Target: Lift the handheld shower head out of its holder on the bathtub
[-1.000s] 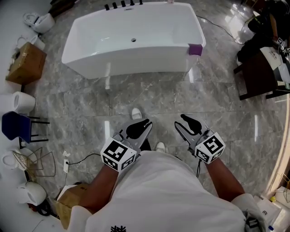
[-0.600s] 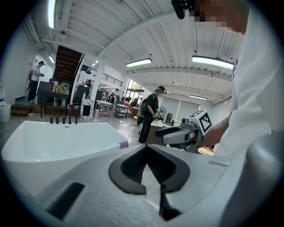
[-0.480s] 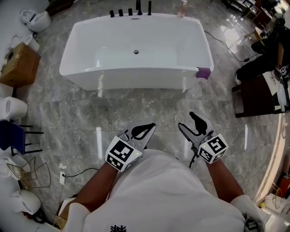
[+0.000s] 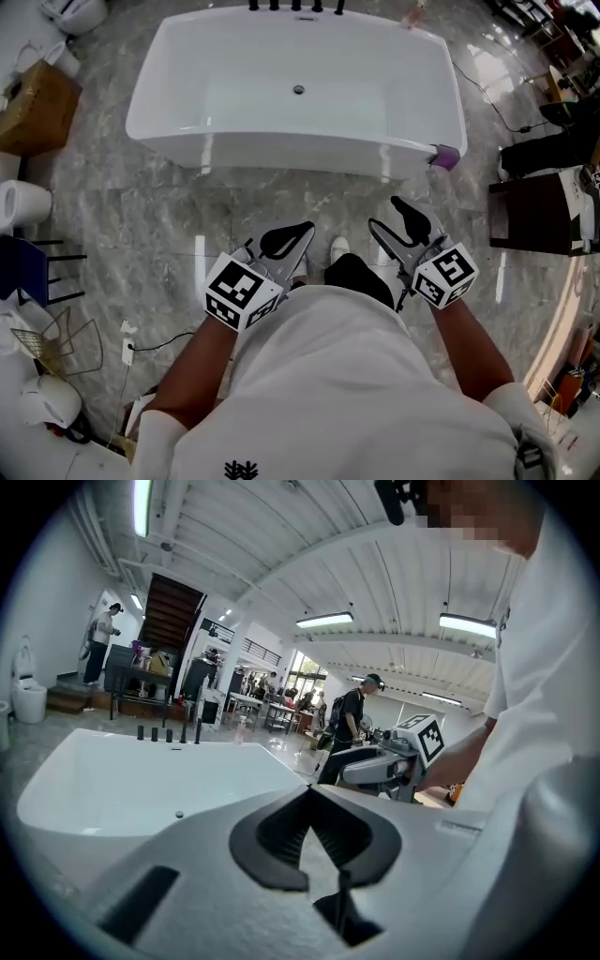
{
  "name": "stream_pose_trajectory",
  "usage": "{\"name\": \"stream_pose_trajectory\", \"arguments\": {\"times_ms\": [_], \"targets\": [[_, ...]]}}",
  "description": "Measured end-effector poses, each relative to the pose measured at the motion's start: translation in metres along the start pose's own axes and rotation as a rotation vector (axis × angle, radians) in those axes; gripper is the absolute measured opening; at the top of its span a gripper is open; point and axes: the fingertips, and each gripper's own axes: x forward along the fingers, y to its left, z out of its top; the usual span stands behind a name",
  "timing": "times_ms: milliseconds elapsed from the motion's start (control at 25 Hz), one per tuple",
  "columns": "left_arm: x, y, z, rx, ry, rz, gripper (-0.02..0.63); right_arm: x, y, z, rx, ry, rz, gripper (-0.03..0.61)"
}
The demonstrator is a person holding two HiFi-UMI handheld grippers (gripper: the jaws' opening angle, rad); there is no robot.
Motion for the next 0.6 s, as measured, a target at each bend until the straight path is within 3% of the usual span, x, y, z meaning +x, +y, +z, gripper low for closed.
{"name": "stream_pose_trajectory", "arguments": {"times_ms": [280,600], "targets": [[0.019,0.063,0.021,-0.032,-0.013,0.043,0.008,0.069,-0.034,0.024,-0.027,0.019,0.073,0.258],[0.074,0.154,0.080,-0.053,-0.040,0.133,0.008,0.164,-0.128,0.060,-0.047,0.037,0.164,0.256]]}}
